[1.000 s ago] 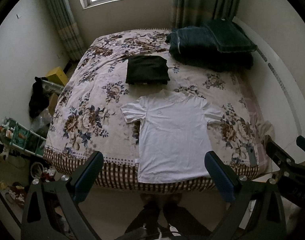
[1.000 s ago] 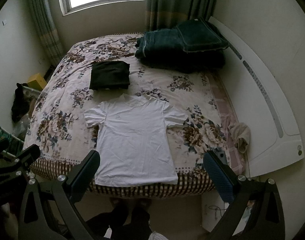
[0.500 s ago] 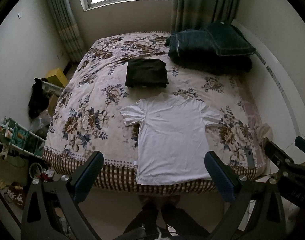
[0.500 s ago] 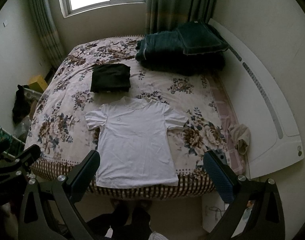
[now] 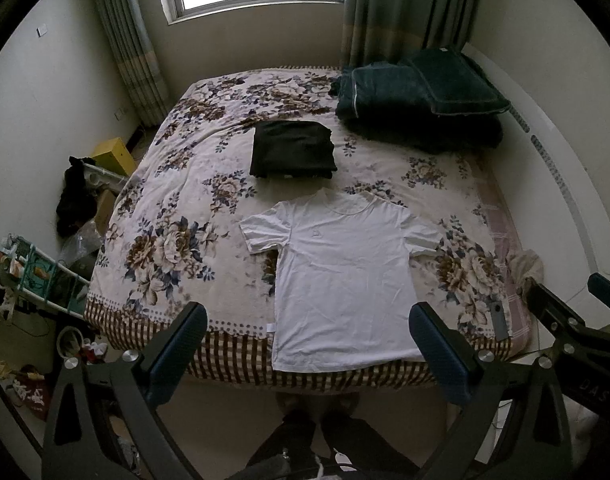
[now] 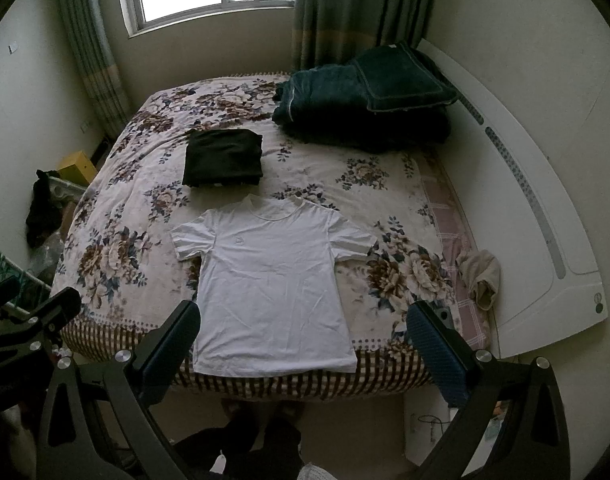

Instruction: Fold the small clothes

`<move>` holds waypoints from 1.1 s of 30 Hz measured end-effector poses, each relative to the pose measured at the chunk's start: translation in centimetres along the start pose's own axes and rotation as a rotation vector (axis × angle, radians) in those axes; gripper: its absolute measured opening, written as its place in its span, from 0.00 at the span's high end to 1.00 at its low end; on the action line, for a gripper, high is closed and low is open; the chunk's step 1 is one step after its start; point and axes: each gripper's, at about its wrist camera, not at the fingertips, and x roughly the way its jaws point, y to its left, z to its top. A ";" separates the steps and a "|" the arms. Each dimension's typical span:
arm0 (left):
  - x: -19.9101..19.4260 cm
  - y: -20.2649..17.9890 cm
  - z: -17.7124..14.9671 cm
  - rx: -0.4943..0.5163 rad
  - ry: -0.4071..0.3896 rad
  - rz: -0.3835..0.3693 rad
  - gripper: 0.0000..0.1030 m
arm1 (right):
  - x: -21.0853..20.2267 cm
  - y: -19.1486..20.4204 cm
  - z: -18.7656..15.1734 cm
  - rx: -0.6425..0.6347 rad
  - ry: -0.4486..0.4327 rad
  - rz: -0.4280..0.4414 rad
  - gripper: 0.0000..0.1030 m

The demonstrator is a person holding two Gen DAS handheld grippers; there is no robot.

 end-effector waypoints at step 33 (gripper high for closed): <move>-0.5 -0.4 0.3 -0.002 -0.012 -0.004 0.00 | -0.9 0.7 0.7 0.005 -0.010 0.002 0.00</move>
